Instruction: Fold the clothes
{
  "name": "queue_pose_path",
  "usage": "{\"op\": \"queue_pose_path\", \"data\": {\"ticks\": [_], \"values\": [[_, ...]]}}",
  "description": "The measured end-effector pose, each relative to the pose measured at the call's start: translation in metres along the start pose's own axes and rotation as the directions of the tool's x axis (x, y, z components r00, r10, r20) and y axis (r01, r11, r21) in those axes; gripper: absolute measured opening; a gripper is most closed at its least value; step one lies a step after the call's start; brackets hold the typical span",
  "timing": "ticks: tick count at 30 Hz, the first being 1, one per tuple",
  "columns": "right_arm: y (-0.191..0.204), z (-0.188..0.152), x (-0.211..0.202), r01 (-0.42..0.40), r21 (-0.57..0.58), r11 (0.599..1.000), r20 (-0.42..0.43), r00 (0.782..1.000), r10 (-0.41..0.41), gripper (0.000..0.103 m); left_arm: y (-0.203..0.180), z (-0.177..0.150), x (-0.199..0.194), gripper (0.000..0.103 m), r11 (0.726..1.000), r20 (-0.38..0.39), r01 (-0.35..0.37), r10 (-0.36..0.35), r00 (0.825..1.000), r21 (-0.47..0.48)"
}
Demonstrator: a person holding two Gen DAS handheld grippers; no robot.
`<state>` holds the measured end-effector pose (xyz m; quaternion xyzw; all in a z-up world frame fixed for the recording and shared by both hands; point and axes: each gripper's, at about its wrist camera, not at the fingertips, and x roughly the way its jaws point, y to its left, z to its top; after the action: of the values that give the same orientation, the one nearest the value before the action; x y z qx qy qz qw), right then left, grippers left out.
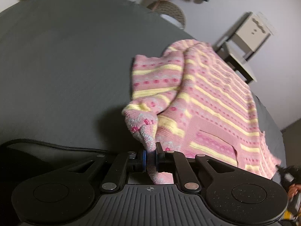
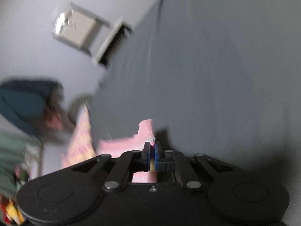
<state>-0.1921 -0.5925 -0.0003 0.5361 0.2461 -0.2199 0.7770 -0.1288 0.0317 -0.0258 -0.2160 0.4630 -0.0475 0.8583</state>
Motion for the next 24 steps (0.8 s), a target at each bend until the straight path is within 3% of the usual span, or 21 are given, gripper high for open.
{"op": "queue_pose_path", "data": {"ticks": [3, 5, 9, 13, 15, 17, 18, 19, 21, 24], "values": [[-0.002, 0.012, -0.037, 0.016, 0.013, 1.0, 0.087, 0.996, -0.017, 0.004, -0.013, -0.004, -0.004, 0.008, 0.998, 0.003, 0.042, -0.042, 0.999, 0.055], [-0.006, 0.017, -0.05, 0.047, 0.01, 0.999, 0.088, 0.995, -0.047, 0.004, -0.022, -0.008, -0.006, 0.008, 0.994, 0.003, 0.062, -0.063, 0.998, 0.09], [-0.014, 0.015, -0.042, 0.124, -0.022, 0.992, 0.034, 0.992, -0.123, 0.004, -0.026, -0.012, -0.003, 0.009, 0.993, -0.009, 0.02, -0.019, 1.0, 0.113], [-0.02, 0.008, -0.012, 0.152, -0.042, 0.987, -0.047, 0.987, -0.154, 0.008, -0.019, -0.005, -0.004, 0.009, 0.998, -0.01, -0.026, 0.026, 1.0, 0.063], [-0.02, 0.007, -0.004, 0.178, -0.053, 0.983, -0.06, 0.982, -0.181, 0.016, -0.016, -0.002, -0.01, 0.011, 0.998, -0.005, -0.04, 0.04, 0.999, 0.05], [-0.022, 0.007, 0.0, 0.188, -0.039, 0.981, -0.076, 0.979, -0.191, 0.031, -0.016, -0.002, -0.019, 0.043, 0.994, 0.018, -0.095, 0.094, 0.995, 0.058], [-0.024, 0.007, 0.0, 0.184, -0.024, 0.983, -0.08, 0.979, -0.186, 0.031, -0.017, -0.003, -0.024, 0.053, 0.989, 0.039, -0.135, 0.132, 0.99, 0.067], [-0.028, 0.008, -0.001, 0.174, -0.006, 0.985, -0.08, 0.981, -0.174, 0.031, -0.019, -0.004, -0.032, 0.071, 0.983, 0.079, -0.169, 0.164, 0.983, 0.073], [-0.034, 0.008, -0.003, 0.153, 0.032, 0.988, -0.078, 0.986, -0.15, 0.031, -0.026, -0.008, -0.052, 0.076, 0.973, 0.186, -0.209, 0.189, 0.964, 0.097], [-0.044, 0.006, -0.003, 0.09, 0.106, 0.99, -0.074, 0.994, -0.082, 0.032, -0.056, -0.017, -0.068, 0.076, 0.966, 0.265, -0.136, 0.075, 0.961, 0.22]]}}
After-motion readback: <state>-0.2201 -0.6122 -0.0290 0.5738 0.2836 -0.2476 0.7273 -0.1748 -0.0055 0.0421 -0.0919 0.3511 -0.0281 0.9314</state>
